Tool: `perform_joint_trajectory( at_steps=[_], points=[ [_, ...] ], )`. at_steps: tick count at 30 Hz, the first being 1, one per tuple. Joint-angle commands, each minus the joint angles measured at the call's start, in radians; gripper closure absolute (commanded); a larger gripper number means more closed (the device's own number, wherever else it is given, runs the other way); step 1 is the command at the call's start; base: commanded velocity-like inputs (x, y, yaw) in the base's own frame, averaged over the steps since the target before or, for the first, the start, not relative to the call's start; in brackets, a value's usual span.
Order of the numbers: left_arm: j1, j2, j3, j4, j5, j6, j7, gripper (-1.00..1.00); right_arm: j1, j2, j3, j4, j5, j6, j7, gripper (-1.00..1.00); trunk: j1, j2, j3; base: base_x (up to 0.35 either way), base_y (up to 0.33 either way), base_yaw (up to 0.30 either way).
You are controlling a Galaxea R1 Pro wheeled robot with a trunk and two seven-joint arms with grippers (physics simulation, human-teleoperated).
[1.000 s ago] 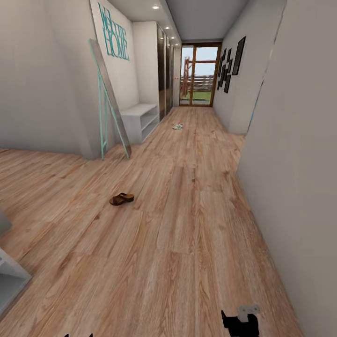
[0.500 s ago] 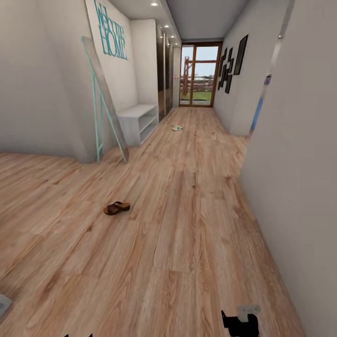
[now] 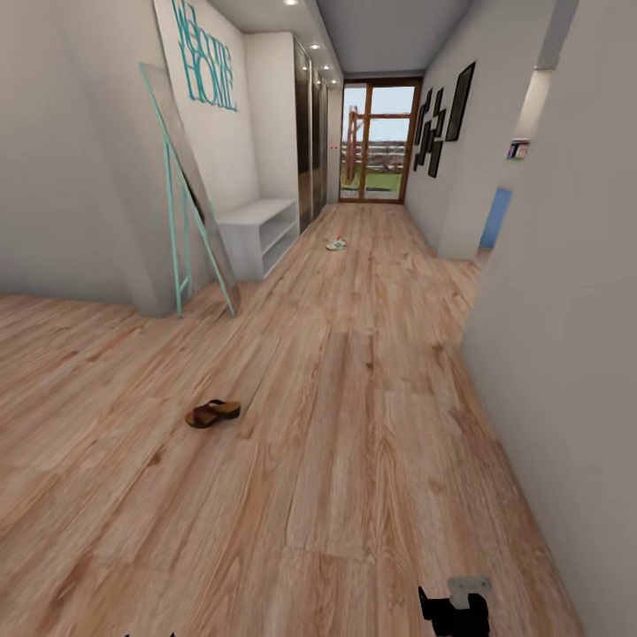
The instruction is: Pick up the two gym shoes and the two sandals from the corridor floor and place them onto the hallstand (shoe rack) in the corridor, making sure they are on the rack and not on the floor. Arrange them so the two gym shoes are next to each other and the two sandals are next to each other.
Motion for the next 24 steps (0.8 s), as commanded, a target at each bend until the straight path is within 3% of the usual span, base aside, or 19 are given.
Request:
perform_joint_trajectory(
  at_steps=[1,24],
  points=[
    [-0.001,-0.001,0.006,0.001,-0.004,-0.003,-0.007,-1.00,-0.001,0.000,0.002,0.001,0.004,-0.003,-0.003,-1.00,0.000,0.000,-0.001,0.339,0.000,0.000],
    [-0.001,-0.002,0.006,0.002,-0.004,-0.003,-0.007,-1.00,-0.001,0.000,0.002,0.001,0.004,-0.003,-0.003,-1.00,0.000,0.000,0.002,0.340,0.000,0.000]
  ],
)
